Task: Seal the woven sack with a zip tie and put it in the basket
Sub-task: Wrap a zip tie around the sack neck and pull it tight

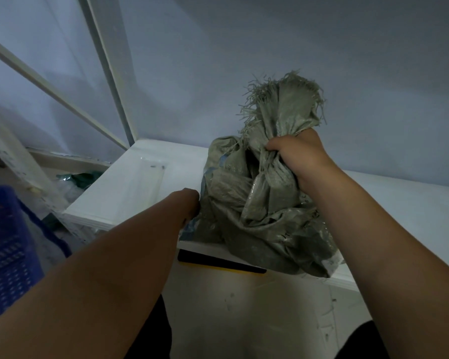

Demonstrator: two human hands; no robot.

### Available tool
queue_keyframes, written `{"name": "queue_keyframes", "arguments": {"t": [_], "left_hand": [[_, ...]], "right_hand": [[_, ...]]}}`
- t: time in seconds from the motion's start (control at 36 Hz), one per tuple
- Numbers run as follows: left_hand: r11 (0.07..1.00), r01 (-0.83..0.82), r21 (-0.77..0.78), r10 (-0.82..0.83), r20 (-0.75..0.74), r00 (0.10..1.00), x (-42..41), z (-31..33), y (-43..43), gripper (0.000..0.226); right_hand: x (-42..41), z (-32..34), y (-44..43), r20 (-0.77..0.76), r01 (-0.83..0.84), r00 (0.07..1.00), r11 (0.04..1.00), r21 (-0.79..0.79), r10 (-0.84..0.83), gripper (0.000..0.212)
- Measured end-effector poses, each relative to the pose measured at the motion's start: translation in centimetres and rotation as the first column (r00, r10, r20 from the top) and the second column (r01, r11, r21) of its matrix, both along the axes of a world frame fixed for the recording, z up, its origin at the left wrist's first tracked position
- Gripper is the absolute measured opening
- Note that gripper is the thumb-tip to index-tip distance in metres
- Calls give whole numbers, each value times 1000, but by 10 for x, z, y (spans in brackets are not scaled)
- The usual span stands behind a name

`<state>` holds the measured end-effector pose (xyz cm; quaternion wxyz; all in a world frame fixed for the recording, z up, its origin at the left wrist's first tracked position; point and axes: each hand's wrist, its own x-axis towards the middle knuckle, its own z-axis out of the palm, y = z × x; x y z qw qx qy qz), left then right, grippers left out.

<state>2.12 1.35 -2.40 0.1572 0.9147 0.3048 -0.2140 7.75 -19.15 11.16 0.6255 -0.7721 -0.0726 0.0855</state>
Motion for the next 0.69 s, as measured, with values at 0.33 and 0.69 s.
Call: {"name": "queue_keyframes", "arguments": {"t": [0.33, 0.69], "left_hand": [[958, -151, -244, 123, -125, 984, 6, -16, 26, 18], [937, -249, -245, 268, 45, 962, 25, 10, 34, 18]], "right_hand": [[5, -3, 1, -14, -16, 1000, 1000, -10, 16, 22], [8, -3, 1, -43, -13, 999, 999, 32, 15, 24]]}}
